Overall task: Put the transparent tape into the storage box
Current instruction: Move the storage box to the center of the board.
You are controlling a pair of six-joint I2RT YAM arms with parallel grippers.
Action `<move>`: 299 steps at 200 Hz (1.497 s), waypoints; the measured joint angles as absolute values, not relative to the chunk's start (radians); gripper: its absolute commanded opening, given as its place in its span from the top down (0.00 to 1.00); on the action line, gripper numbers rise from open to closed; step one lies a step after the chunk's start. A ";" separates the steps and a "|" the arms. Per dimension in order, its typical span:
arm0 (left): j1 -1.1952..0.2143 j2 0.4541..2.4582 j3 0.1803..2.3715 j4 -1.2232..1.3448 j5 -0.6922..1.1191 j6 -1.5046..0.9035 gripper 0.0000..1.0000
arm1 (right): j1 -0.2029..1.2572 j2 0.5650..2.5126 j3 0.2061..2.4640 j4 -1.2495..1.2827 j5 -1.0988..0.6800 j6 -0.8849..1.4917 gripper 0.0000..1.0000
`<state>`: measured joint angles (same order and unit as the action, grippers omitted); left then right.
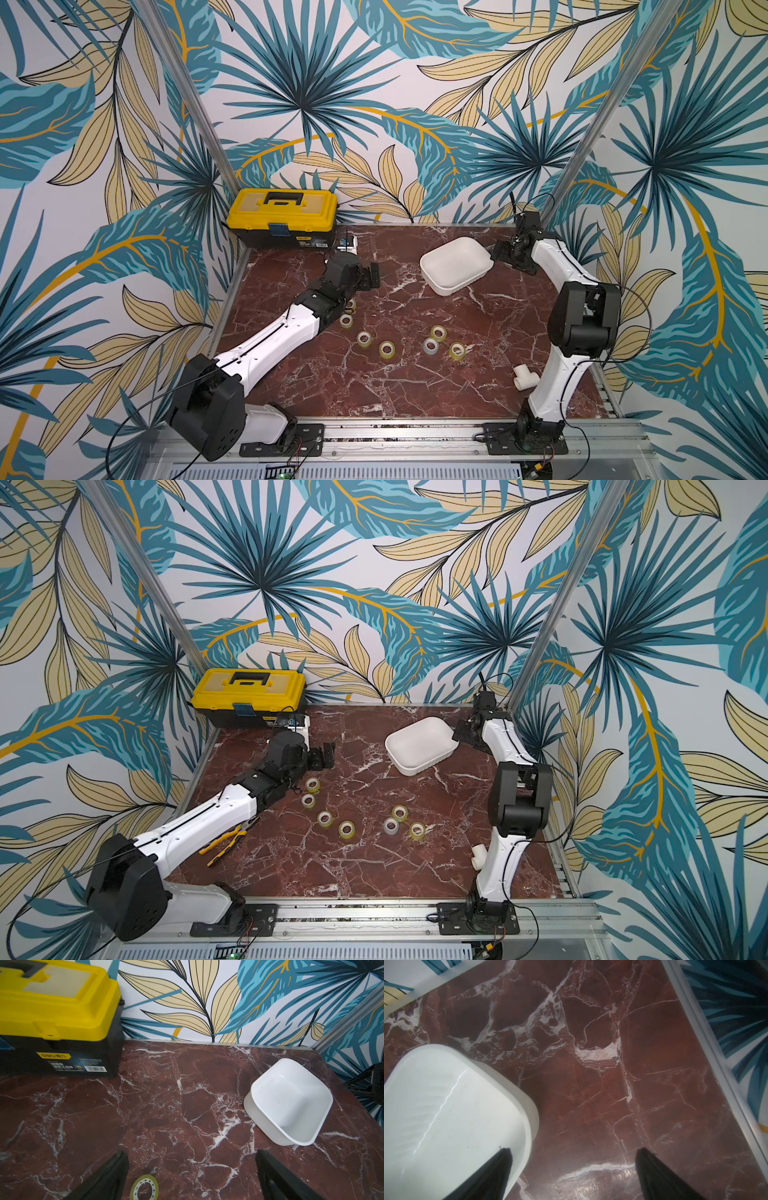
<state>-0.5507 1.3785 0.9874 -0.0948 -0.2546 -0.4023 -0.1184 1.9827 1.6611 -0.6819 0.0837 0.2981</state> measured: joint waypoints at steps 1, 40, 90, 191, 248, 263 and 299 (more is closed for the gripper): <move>-0.551 1.380 0.987 -0.095 -0.254 -0.403 0.00 | -0.118 1.983 1.662 -0.682 0.082 0.298 0.02; -0.596 1.442 0.989 -0.094 -0.255 -0.452 0.00 | -0.118 2.005 1.707 -0.690 -0.003 0.266 0.07; -0.620 1.493 1.016 -0.093 -0.255 -0.496 0.00 | -0.118 2.115 1.762 -0.686 -0.034 0.233 0.29; -0.632 1.511 1.037 -0.081 -0.269 -0.532 0.00 | -0.093 2.138 1.709 -0.689 -0.111 0.270 1.00; -0.634 1.557 1.049 -0.037 -0.243 -0.530 0.00 | 0.039 1.953 1.529 -0.727 0.012 0.434 1.00; -0.634 1.565 1.057 -0.025 -0.229 -0.527 0.00 | 0.088 1.891 1.501 -0.760 0.076 0.539 1.00; -0.634 1.567 1.081 -0.018 -0.204 -0.506 0.00 | 0.229 1.776 1.464 -0.859 0.236 0.827 1.00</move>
<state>-0.6342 1.5665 1.0809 -0.0177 -0.2043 -0.5060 0.2295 1.7760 1.4639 -0.8585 0.2359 0.8272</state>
